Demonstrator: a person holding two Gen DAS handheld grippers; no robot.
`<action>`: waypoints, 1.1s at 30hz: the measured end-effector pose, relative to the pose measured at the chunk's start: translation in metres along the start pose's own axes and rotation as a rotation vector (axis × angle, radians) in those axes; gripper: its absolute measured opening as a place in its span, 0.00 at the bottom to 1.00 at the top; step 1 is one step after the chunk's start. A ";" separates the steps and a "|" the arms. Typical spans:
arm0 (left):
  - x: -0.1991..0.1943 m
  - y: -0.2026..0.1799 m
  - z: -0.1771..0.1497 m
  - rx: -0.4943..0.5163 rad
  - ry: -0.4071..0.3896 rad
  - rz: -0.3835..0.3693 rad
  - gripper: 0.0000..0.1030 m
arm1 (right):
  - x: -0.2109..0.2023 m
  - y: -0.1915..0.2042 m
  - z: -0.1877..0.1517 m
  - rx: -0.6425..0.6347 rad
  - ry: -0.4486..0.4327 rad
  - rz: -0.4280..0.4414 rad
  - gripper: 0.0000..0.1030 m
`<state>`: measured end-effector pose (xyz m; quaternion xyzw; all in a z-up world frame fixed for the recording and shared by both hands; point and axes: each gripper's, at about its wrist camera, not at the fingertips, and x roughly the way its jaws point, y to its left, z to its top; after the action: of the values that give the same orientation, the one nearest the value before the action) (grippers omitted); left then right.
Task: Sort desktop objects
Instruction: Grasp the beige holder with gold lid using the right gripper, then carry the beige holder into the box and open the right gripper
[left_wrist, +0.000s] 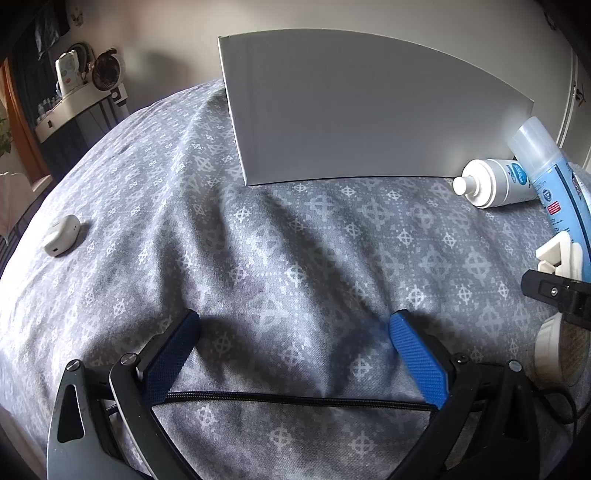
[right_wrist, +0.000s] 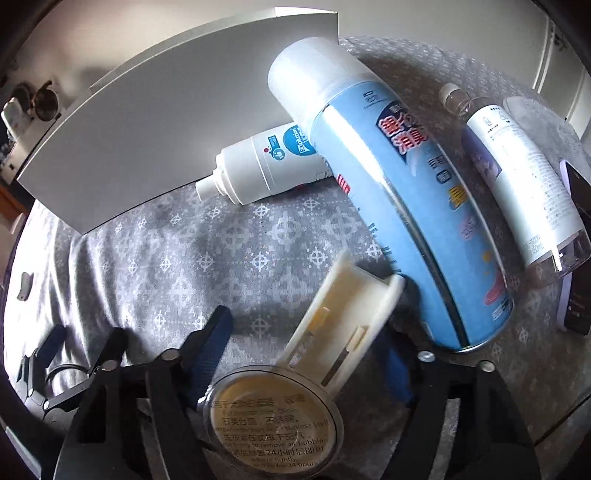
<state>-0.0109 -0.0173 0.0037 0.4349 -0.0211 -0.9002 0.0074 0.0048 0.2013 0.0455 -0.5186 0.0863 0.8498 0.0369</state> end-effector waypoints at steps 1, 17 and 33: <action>0.000 0.001 0.000 0.001 0.000 0.000 1.00 | -0.003 -0.001 -0.001 -0.008 -0.009 0.000 0.44; -0.003 0.000 0.000 0.000 -0.001 0.001 1.00 | -0.065 0.041 -0.004 -0.118 -0.278 0.082 0.23; -0.004 -0.001 -0.001 0.002 -0.002 0.003 1.00 | -0.121 0.047 0.107 -0.081 -0.554 0.030 0.23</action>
<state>-0.0080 -0.0158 0.0062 0.4337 -0.0227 -0.9007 0.0083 -0.0403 0.1776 0.2055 -0.2665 0.0467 0.9624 0.0257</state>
